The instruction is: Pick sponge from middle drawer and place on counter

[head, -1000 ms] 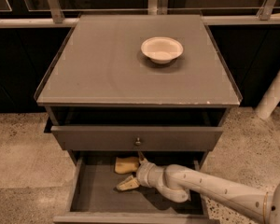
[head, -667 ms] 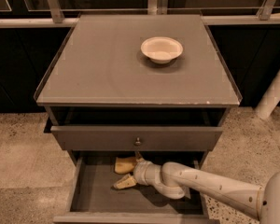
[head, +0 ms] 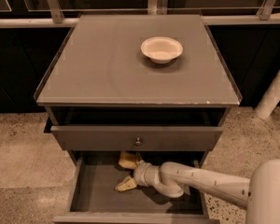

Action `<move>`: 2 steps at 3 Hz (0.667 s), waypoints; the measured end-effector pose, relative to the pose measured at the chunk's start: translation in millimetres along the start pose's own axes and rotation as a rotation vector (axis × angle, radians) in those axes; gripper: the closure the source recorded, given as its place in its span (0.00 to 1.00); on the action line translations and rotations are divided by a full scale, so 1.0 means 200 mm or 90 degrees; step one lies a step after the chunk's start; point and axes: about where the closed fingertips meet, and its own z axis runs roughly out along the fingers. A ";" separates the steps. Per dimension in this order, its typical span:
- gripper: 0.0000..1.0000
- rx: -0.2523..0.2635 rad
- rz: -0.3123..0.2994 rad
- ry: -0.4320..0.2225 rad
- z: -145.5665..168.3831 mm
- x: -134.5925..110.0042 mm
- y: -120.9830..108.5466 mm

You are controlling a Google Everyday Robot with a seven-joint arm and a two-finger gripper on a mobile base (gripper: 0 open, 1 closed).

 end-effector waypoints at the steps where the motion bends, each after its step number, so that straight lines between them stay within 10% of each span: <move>1: 0.19 0.000 0.000 0.003 0.00 0.01 0.00; 2: 0.42 0.000 0.000 0.003 0.00 0.01 0.00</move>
Offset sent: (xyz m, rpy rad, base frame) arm -0.0005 -0.0015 -0.0019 -0.0040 0.0016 0.0001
